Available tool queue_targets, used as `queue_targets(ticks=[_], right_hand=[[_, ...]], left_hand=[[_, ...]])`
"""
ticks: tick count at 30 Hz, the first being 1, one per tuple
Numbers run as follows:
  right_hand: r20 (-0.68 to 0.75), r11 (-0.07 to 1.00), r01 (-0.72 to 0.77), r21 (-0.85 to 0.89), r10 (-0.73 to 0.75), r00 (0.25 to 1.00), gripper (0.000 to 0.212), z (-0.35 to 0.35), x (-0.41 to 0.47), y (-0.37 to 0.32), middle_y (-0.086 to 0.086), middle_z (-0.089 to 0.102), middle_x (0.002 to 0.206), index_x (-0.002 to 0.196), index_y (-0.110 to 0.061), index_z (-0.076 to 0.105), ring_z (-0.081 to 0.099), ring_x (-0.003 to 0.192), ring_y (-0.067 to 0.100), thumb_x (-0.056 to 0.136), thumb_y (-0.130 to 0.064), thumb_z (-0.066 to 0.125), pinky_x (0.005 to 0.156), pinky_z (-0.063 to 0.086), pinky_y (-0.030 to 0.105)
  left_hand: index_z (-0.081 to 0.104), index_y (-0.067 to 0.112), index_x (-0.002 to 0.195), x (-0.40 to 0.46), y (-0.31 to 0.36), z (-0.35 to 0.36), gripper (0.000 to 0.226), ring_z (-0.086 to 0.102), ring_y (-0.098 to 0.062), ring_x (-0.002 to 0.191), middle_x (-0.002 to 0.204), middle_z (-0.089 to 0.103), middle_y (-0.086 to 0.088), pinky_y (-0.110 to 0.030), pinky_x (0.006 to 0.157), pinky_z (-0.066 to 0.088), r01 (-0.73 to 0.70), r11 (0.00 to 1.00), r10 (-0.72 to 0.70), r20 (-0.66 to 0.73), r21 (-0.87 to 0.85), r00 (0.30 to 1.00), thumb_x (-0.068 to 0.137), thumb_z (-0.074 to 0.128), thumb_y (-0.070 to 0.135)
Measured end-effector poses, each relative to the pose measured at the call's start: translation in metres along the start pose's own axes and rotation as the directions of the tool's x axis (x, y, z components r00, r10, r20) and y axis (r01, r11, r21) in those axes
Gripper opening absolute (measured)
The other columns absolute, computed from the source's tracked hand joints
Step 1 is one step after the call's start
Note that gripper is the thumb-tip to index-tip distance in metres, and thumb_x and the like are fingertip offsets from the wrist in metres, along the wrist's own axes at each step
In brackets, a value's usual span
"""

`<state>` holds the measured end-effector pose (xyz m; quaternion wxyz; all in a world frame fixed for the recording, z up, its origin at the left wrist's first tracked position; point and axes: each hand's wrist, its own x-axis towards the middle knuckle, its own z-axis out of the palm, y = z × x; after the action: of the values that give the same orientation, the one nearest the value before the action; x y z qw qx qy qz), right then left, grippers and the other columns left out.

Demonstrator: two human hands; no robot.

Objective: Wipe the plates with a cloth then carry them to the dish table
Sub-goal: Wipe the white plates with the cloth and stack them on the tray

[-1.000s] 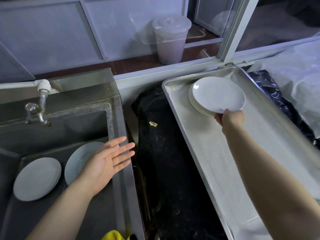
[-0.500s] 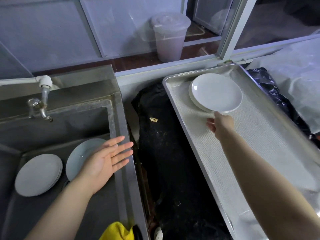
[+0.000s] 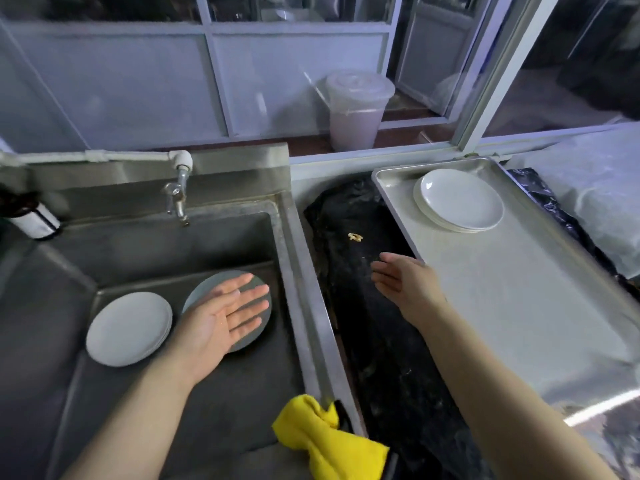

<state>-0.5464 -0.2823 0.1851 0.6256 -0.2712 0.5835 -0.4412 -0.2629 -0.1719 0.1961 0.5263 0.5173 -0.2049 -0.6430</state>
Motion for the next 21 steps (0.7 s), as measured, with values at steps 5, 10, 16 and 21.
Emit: queue_targets(ticks=[5,10,16,21], right_hand=[[0.132,0.994,-0.039,-0.1,0.052,0.99,0.014,0.075,-0.059,0.045,0.009,0.075,0.089,0.097,-0.011,0.069,0.07,0.076,0.022,0.091,-0.018,0.058,0.065,0.054,0.028],[0.198,0.982,-0.118,-0.146,0.146,0.969,0.01,0.14,-0.097,0.103,0.003,0.073,0.075,0.094,-0.014,0.066,0.065,0.061,0.015,0.093,-0.016,0.056,0.058,0.047,0.023],[0.227,0.928,-0.25,-0.277,0.316,0.921,0.011,0.194,-0.114,0.177,0.01,0.068,0.078,0.1,-0.008,0.065,0.058,0.055,0.016,0.09,-0.013,0.062,0.056,0.044,0.024],[0.16,0.849,-0.334,-0.41,0.427,0.89,0.003,0.234,-0.093,0.232,0.005,0.058,0.058,0.089,-0.007,0.063,0.05,0.054,0.019,0.088,-0.01,0.063,0.057,0.039,0.028]], left_hand=[[0.062,0.017,0.117,-0.05,0.013,-0.088,0.029,0.07,-0.025,0.099,0.116,0.07,-0.011,-0.04,0.085,0.048,-0.069,0.994,0.065,-0.049,-0.08,0.997,0.096,0.042,0.013],[0.064,0.019,0.115,-0.096,0.011,-0.178,0.03,0.07,-0.025,0.102,0.117,0.07,-0.011,-0.039,0.085,0.048,-0.101,0.986,0.083,-0.141,-0.129,0.986,0.088,0.051,0.016],[0.06,0.018,0.121,-0.128,-0.01,-0.263,0.032,0.068,-0.022,0.103,0.118,0.07,-0.008,-0.039,0.089,0.047,-0.061,0.972,-0.005,-0.283,-0.227,0.959,0.098,0.038,0.016],[0.059,0.017,0.114,-0.132,-0.024,-0.299,0.032,0.072,-0.018,0.087,0.1,0.075,-0.004,-0.036,0.081,0.05,-0.047,0.965,-0.067,-0.419,-0.256,0.906,0.101,0.032,0.007]])
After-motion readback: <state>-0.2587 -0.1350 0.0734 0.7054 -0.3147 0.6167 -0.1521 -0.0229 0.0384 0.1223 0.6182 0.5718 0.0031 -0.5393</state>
